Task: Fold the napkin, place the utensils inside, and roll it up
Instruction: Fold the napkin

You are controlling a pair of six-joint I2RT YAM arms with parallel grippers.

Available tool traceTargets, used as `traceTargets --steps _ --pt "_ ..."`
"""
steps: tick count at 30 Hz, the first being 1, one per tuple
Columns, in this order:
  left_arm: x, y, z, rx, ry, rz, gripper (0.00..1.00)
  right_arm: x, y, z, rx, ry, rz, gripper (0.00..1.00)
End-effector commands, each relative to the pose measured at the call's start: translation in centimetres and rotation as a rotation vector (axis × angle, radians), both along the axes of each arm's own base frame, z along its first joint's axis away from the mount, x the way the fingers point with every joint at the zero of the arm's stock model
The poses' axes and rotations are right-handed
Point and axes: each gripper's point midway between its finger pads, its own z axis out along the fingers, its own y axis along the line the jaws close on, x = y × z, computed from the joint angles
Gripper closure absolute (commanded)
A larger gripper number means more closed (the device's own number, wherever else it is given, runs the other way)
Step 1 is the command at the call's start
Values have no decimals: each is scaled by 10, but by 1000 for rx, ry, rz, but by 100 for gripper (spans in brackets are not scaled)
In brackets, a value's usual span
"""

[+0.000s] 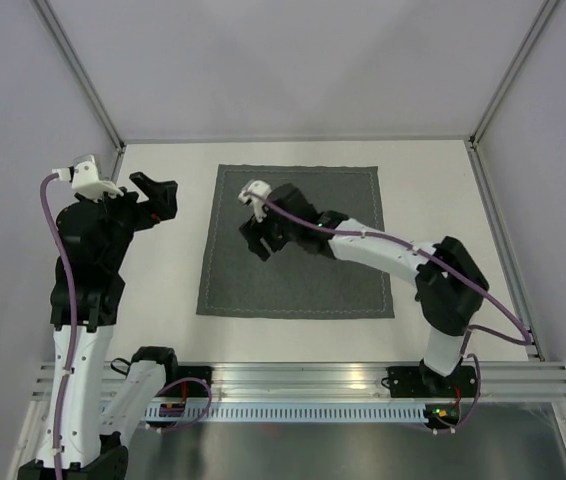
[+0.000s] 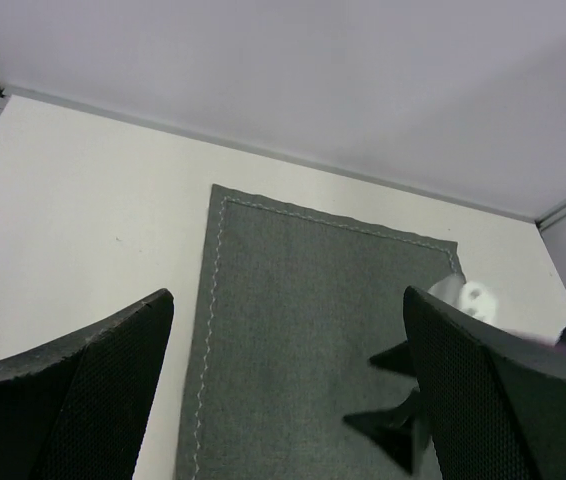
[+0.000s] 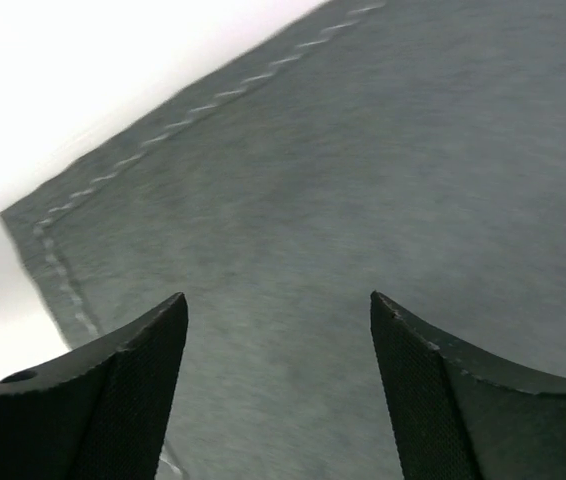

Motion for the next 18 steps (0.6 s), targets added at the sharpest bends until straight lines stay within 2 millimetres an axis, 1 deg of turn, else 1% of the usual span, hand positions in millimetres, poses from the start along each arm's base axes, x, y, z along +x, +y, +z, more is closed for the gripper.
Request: traceTargets --steps 1,2,3,4,5,6,8,9,11,12,14,18 --pt "1 11 5 28 19 52 0 -25 47 -10 -49 -60 52 22" --pt "2 11 6 27 23 55 0 -33 56 -16 -57 -61 73 24" --pt "2 12 6 28 27 60 0 -39 67 -27 -65 -63 87 27" --pt "3 12 7 28 29 63 0 -54 80 -30 -71 -77 113 30" --pt "4 13 6 30 36 64 0 -62 88 -36 -79 -80 128 31" --pt "5 13 5 31 41 64 0 -76 104 -45 -90 -81 159 34" --pt "7 11 6 33 47 56 0 -86 117 -51 -96 -84 169 36" --pt "7 11 6 35 48 54 0 -94 128 -55 -92 -84 180 37" --pt "9 11 6 39 53 50 0 -96 136 -57 -81 -79 169 38" --pt "10 11 6 41 56 50 0 -99 140 -63 -89 -76 176 38" --pt "11 11 7 45 57 53 0 -106 151 -60 -64 -59 167 39" --pt "13 11 7 48 61 52 0 -119 164 -73 -86 -55 166 39"
